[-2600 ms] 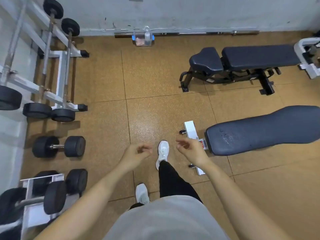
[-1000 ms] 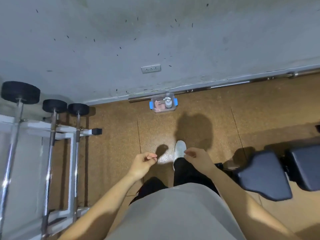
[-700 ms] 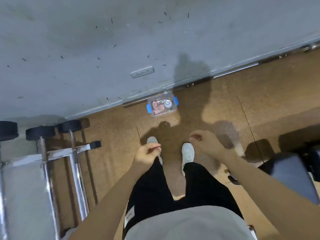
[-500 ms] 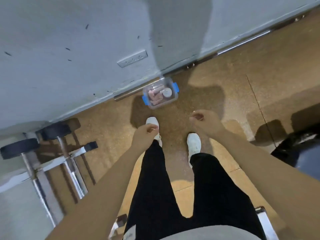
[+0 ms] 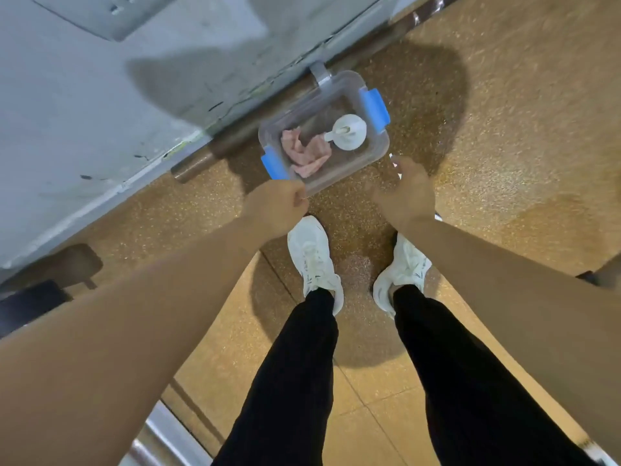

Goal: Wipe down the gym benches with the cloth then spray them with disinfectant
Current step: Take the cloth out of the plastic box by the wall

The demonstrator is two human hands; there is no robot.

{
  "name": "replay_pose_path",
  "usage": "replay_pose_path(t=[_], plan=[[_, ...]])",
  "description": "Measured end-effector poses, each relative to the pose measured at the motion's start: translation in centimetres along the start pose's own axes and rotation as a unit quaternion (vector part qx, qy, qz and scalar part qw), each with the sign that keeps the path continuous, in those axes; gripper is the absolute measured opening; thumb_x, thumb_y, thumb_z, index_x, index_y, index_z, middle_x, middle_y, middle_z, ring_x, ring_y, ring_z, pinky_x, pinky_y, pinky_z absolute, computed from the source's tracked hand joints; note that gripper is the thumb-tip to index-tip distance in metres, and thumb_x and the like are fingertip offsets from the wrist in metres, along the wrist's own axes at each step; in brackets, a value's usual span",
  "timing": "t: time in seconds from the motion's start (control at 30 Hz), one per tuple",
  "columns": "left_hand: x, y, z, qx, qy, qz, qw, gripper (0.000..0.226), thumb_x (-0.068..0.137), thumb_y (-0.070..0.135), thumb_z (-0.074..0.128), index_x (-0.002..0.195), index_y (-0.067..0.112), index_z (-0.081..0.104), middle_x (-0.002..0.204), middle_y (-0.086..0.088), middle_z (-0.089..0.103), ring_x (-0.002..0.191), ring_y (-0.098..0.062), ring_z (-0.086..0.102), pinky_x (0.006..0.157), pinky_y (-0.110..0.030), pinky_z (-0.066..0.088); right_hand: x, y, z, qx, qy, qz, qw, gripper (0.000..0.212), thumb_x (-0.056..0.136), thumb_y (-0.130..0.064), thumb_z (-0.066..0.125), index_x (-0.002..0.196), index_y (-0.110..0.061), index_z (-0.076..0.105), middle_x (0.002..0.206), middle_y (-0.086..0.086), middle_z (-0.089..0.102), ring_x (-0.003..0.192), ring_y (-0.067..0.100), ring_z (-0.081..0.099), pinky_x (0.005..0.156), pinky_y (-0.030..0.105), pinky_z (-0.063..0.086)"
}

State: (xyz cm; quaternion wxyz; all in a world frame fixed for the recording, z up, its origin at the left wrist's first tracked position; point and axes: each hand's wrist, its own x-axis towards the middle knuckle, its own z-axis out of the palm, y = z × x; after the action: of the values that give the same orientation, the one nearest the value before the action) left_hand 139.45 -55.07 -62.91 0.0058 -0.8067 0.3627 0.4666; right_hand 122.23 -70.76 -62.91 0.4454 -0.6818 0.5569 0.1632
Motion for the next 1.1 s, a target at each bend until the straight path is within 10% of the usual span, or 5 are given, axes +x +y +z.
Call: replay_pose_path(t=[0.47, 0.6, 0.77, 1.1], plan=[[16.2, -2.3, 4.1, 0.381, -0.131, 0.087, 0.911, 0.059, 0.105, 0.054, 0.03, 0.161, 0.038, 0.02, 0.173, -0.003, 0.005, 0.156, -0.043, 0.001, 0.124, -0.057, 0.007, 10.6, 4.6, 7.1, 0.037, 0.077, -0.05, 0.995, 0.089, 0.084, -0.025, 0.08, 0.157, -0.031, 0.028, 0.143, 0.002, 0.048, 0.124, 0.02, 0.055, 0.091, 0.028, 0.045], [16.3, -2.4, 4.0, 0.338, -0.092, 0.108, 0.93, 0.064, 0.104, 0.051, 0.038, 0.162, 0.032, 0.02, 0.17, -0.002, 0.02, 0.152, -0.04, 0.019, 0.122, -0.054, 0.018, 10.3, 4.3, 6.8, 0.018, 0.075, -0.051, 0.996, 0.092, 0.086, -0.024, 0.079, 0.159, -0.029, 0.023, 0.146, 0.004, 0.046, 0.121, 0.024, 0.058, 0.091, 0.032, 0.048], [13.5, -3.1, 2.9, 0.189, -0.028, 0.132, 0.973, 0.042, 0.098, 0.033, 0.059, 0.135, 0.015, 0.065, 0.15, -0.011, 0.049, 0.143, -0.035, 0.036, 0.112, -0.052, 0.035, 10.0, 3.7, 5.8, 0.017, 0.037, -0.034, 0.999, 0.097, 0.083, -0.028, 0.081, 0.159, -0.032, 0.021, 0.144, 0.007, 0.046, 0.117, 0.026, 0.059, 0.096, 0.042, 0.054], [-2.1, 1.7, -1.6, -0.094, 0.113, 0.154, 0.977, 0.038, 0.092, 0.018, 0.07, 0.129, 0.014, 0.071, 0.129, 0.0, 0.066, 0.115, -0.017, 0.064, 0.094, -0.028, 0.05, -0.3, -0.8, -0.2, 0.185, -0.142, -0.049, 0.971, 0.062, 0.087, -0.022, 0.08, 0.142, -0.016, 0.054, 0.137, -0.001, 0.059, 0.124, 0.011, 0.056, 0.096, 0.018, 0.048]])
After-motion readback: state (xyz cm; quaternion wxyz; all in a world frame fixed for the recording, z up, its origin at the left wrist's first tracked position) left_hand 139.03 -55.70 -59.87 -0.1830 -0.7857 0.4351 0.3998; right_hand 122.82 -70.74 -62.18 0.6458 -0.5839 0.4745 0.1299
